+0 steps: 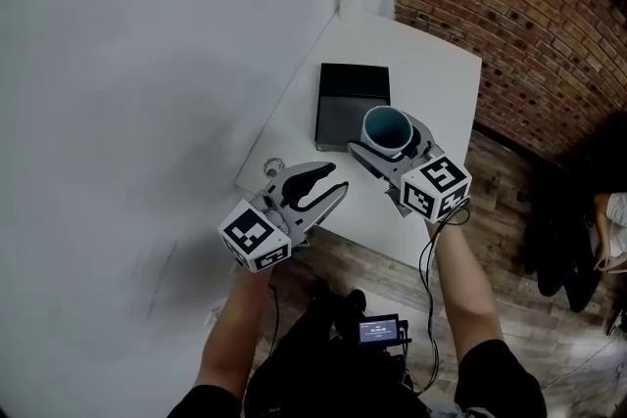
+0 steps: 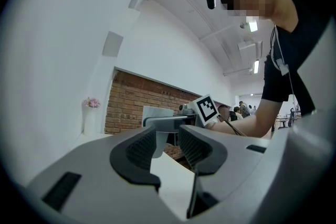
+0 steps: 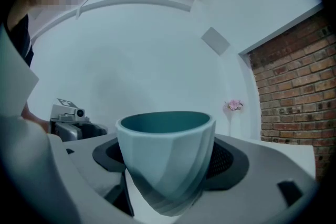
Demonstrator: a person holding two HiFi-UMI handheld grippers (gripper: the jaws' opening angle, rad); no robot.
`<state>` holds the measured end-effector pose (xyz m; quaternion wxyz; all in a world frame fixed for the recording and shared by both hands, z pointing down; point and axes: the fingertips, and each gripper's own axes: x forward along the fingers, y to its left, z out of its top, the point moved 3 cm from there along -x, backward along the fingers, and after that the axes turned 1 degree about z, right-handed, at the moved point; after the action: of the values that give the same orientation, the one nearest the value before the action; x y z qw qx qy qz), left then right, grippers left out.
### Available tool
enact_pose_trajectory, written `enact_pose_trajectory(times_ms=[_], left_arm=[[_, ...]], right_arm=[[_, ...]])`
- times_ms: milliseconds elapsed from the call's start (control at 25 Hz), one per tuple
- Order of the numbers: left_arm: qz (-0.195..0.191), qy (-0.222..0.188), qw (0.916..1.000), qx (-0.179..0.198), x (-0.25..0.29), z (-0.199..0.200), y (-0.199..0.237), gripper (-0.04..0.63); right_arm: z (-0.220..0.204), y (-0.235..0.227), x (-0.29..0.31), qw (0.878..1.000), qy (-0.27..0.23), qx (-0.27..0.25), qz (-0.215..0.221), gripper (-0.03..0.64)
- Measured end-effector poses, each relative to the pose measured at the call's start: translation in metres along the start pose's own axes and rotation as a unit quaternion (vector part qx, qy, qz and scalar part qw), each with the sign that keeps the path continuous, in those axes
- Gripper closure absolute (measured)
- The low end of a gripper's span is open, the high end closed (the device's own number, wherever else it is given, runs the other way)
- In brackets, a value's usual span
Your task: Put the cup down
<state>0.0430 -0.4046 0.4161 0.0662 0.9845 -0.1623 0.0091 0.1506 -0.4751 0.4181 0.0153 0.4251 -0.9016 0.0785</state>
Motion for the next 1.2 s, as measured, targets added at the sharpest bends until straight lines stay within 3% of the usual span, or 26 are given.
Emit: enact_pose_trajectory(times_ms=[480,840,1200], left_arm=[[0.025,0.001,0.9996,-0.011,-0.001,-0.022,0.054,0.454],[0.048,-0.013,0.9986,-0.02,0.006,-0.041,0.092,0.454],[0.066,-0.011,0.9973,-0.03,0.002,-0.06,0.125,0.454]], right_arm=[[-0.017,-0.058,0.078,1.0,-0.006,-0.001,-0.026,0.213],[-0.034,-0.116,0.132,0.996,-0.025,0.051,-0.067,0.213],[-0.059,-0.143,0.175,0.995,-0.005,0.029,-0.094,0.213]])
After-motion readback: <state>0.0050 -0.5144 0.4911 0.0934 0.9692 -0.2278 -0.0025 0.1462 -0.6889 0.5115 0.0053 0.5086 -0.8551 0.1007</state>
